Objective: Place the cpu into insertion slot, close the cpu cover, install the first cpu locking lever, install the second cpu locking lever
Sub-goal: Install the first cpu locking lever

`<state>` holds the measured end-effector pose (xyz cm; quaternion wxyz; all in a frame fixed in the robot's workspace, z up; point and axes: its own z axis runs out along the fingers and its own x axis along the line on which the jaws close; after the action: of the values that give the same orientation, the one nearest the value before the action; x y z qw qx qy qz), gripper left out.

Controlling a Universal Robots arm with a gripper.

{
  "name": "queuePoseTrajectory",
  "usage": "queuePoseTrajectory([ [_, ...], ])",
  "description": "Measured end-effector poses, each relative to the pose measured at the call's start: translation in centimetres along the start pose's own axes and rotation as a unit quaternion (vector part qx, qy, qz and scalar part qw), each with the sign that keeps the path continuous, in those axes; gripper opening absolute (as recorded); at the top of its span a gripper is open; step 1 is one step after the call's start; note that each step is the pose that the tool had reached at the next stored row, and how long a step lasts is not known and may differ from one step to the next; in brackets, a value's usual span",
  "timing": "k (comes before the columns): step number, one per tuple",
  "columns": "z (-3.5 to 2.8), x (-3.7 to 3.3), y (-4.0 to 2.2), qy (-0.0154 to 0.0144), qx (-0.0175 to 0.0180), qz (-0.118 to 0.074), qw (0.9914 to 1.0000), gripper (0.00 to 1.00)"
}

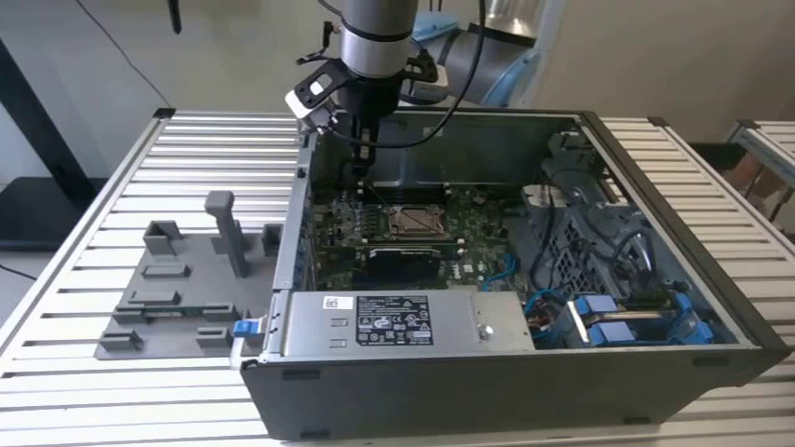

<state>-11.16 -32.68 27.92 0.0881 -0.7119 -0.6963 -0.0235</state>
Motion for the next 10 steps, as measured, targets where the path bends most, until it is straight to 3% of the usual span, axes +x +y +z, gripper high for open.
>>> queuePoseTrajectory([
  [5, 0.02, 0.01, -0.08, 0.0003, 0.0002, 0.0, 1.0, 0.11],
  [10, 0.31, -0.03, -0.13, 0.0043, 0.0006, 0.0, 0.99999, 0.11],
])
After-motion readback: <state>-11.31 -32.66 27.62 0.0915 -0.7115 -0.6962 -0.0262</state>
